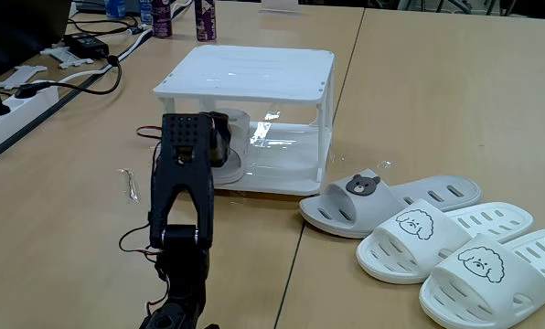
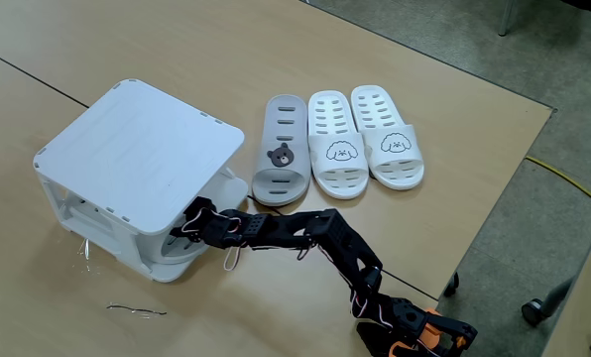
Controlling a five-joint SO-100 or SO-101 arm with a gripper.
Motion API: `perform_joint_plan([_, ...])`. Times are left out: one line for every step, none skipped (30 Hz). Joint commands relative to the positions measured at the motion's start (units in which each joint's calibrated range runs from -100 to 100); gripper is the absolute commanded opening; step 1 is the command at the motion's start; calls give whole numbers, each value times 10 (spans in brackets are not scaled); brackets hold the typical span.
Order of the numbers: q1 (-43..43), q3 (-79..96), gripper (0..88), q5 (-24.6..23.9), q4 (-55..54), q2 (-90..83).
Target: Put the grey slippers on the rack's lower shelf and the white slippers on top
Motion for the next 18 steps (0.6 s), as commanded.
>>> perform_joint_plan([0, 62, 290, 4, -7, -133])
perform_joint_plan([0, 88, 290, 4, -7, -152])
perform_joint_plan([0, 117, 290, 4, -7, -174])
perform_joint_plan([1, 148, 289, 4, -8, -195])
perform_joint_plan([2, 178, 289, 4, -8, -218])
perform_joint_plan([2, 212, 289, 4, -12, -243])
perform_joint_plan([3, 260, 289, 4, -35, -280])
perform_joint_plan([3, 301, 289, 4, -49, -308])
perform_joint_plan([3, 343, 285, 4, -59, -337])
perform_joint_plan([3, 388, 261, 4, -73, -367])
perform_joint_plan([2, 433, 212, 4, -100, -395])
perform_joint_plan([0, 479, 147, 4, -144, -420])
perform_joint_plan([-1, 519, 78, 4, -194, -439])
perform_joint_plan([-3, 559, 11, 4, -239, -456])
perform_joint_plan([-3, 606, 11, 4, -295, -475])
perform_joint_plan([-3, 641, 13, 4, -332, -487])
perform_joint_plan([-3, 678, 8, 4, -364, -497])
perform_joint_plan([-3, 714, 8, 4, -394, -508])
